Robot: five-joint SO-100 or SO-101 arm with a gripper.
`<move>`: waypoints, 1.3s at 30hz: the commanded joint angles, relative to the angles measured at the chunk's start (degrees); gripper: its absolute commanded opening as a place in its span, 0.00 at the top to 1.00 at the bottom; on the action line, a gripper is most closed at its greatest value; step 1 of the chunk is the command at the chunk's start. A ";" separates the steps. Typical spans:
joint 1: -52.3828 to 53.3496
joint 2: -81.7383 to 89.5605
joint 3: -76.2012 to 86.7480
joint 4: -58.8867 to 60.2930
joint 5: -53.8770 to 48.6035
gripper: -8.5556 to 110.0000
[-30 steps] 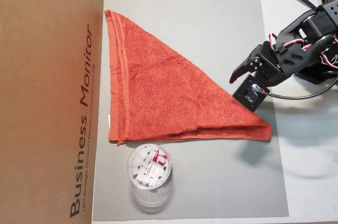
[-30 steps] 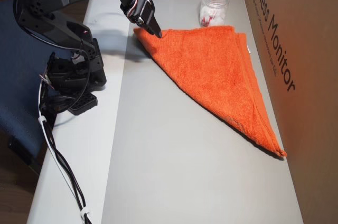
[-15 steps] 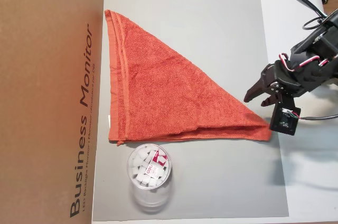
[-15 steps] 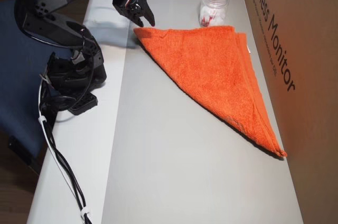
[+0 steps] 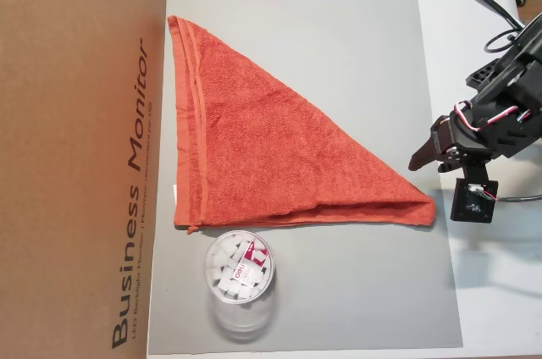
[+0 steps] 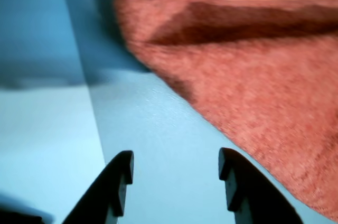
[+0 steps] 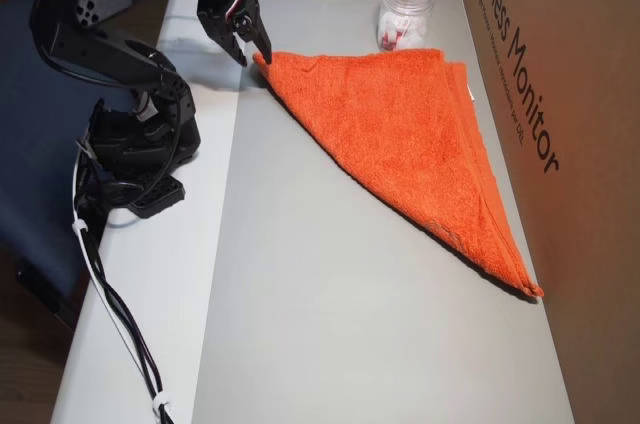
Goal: Fold the blanket.
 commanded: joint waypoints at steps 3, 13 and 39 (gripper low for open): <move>-2.11 -7.47 -3.25 -5.80 -0.35 0.79; -5.27 -23.29 -11.78 -13.62 -0.35 0.79; -5.01 -20.57 -5.45 -13.62 0.35 0.79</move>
